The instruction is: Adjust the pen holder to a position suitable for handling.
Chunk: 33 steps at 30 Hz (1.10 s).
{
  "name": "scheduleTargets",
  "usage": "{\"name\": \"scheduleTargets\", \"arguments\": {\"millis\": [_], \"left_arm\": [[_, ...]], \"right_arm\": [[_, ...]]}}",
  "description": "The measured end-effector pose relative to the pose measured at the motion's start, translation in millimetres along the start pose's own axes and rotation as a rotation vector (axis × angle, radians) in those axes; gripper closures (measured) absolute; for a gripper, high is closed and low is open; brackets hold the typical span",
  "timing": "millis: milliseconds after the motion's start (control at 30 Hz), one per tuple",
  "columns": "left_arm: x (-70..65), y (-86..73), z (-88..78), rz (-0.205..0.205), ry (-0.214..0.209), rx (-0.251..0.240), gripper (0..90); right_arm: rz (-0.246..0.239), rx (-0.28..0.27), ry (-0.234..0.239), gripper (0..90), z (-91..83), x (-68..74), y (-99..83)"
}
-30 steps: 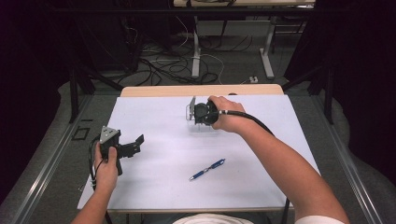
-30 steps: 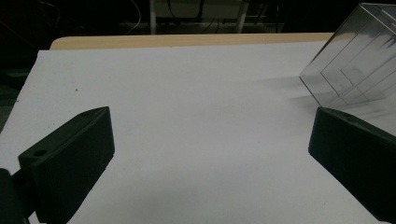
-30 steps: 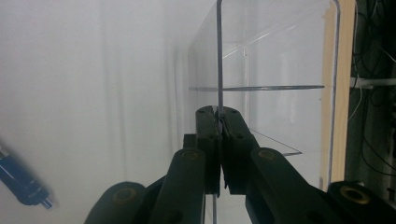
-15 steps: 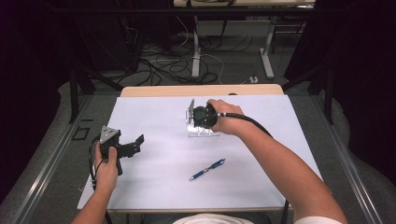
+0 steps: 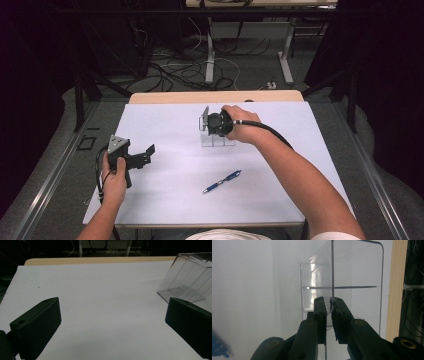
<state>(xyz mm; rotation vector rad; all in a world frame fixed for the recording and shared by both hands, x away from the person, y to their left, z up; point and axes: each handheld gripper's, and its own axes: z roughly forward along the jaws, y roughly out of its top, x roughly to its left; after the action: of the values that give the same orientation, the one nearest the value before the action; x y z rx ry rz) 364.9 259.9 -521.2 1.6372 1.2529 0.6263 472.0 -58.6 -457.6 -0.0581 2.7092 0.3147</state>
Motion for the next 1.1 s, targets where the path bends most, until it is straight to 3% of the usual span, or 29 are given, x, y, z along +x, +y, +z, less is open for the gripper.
{"name": "scheduleTargets", "arguments": {"millis": [100, 133, 233, 300, 633, 733, 1100], "left_arm": [[-0.1, -0.1, 0.5, 0.003, -0.002, 0.0, 0.4], [-0.3, 0.0, 0.6, 0.005, -0.002, 0.0, 0.3], [-0.9, 0.2, 0.3, 0.01, -0.008, 0.003, 0.4], [-1.6, 0.4, 0.4, 0.011, -0.012, 0.002, 0.4], [-3.0, 1.2, -0.2, 0.003, -0.032, 0.0, 0.4], [-3.3, 1.4, -0.3, 0.002, -0.035, -0.001, 0.4], [-4.0, 2.0, -0.8, -0.005, -0.044, -0.003, 0.4]], "right_arm": [[-0.004, -0.003, -0.007, 81.5, 0.1, 0.9, -0.4], [0.018, -0.021, -0.016, 80.7, 1.0, 2.8, -1.5], [0.011, -0.029, -0.028, 75.8, 1.5, 3.2, -2.7], [0.032, -0.046, -0.039, 71.4, 1.3, 4.9, -4.7], [0.065, -0.138, -0.15, 51.5, -17.4, 17.2, -9.9], [0.078, -0.185, -0.216, 46.7, -23.3, 24.7, -12.8], [0.228, -0.245, -0.234, 39.7, -34.5, 45.6, -28.6]]}}
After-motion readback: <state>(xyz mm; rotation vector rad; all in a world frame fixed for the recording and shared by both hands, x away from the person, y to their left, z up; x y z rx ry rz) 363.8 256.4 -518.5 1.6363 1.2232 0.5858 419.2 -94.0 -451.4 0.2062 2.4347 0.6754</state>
